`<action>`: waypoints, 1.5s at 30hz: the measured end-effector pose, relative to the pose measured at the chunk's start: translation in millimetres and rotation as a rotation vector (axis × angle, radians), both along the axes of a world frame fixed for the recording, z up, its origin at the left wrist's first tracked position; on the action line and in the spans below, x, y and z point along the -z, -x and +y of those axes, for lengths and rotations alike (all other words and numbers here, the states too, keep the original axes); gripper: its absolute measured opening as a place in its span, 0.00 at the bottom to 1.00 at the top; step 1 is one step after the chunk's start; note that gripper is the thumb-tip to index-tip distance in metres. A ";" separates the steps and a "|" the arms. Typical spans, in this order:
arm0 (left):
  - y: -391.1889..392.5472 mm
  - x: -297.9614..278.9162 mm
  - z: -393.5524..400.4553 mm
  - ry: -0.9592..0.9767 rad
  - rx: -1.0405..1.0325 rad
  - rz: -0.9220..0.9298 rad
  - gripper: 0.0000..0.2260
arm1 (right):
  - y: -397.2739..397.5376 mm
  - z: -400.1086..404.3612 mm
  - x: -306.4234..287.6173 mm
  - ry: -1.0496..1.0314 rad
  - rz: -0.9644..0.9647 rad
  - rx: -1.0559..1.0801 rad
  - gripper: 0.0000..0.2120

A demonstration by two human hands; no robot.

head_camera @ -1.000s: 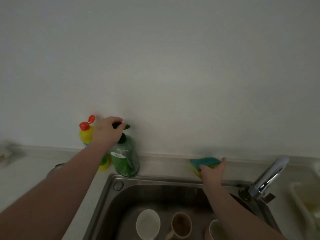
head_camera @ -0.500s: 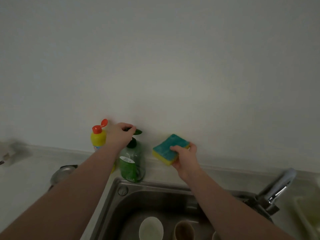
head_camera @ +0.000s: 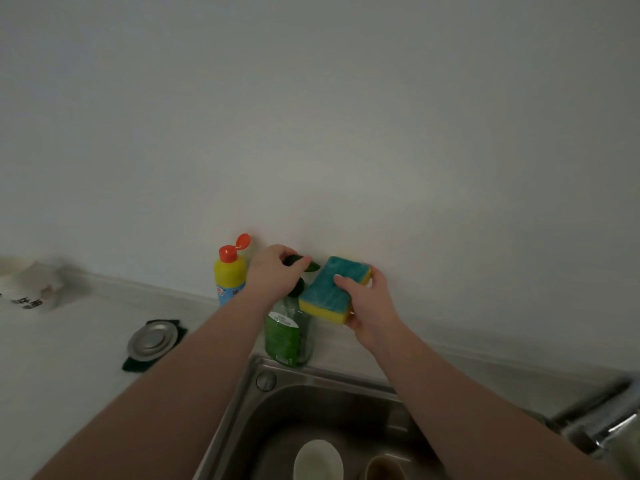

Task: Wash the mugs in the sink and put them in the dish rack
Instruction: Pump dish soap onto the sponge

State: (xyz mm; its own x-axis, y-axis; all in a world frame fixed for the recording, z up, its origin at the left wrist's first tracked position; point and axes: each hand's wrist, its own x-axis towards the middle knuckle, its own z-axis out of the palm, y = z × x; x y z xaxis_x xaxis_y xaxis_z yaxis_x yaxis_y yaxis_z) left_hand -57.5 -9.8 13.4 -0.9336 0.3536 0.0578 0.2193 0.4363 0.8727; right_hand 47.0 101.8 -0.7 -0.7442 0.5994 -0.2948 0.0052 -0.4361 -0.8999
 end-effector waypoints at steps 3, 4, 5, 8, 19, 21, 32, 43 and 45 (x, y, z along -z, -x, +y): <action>-0.4 -0.8 1.6 0.006 0.015 0.010 0.15 | 0.0 -1.3 0.1 -0.009 0.006 -0.016 0.21; -1.0 -0.8 2.2 0.002 0.017 0.013 0.15 | -0.3 -1.5 0.0 -0.010 0.010 -0.018 0.19; -1.6 -1.0 2.5 0.000 0.018 0.018 0.15 | 0.1 -1.7 -0.3 -0.010 0.013 -0.018 0.19; -1.4 -1.1 1.7 -0.008 0.018 0.012 0.14 | 0.6 -2.4 -1.3 -0.008 0.022 -0.014 0.17; -2.8 -1.0 0.9 -0.019 0.000 0.012 0.15 | -1.9 -2.0 -4.6 -0.026 0.023 -0.032 0.14; -2.1 -2.5 -0.6 0.009 -0.001 0.015 0.18 | -2.4 -2.3 -4.5 -0.030 0.010 -0.035 0.17; -17.5 -10.6 -26.2 0.116 -0.157 0.031 0.22 | -36.4 0.1 0.0 0.023 -0.091 -0.033 0.13; -73.2 42.9 -65.1 0.442 -0.066 -0.037 0.10 | -95.8 -0.6 46.7 0.090 -0.158 -0.019 0.09; -85.8 65.8 -66.3 0.521 -0.028 -0.087 0.10 | -108.1 1.3 59.9 0.109 -0.200 -0.045 0.07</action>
State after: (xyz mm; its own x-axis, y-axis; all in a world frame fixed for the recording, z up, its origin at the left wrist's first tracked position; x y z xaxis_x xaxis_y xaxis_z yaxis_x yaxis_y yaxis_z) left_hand 28.3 -76.1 -52.4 -0.9367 0.2898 -0.1967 0.1380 0.8216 0.5531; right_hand 155.1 103.1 -60.6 -0.6901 0.5231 -0.5001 0.2002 -0.5260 -0.8266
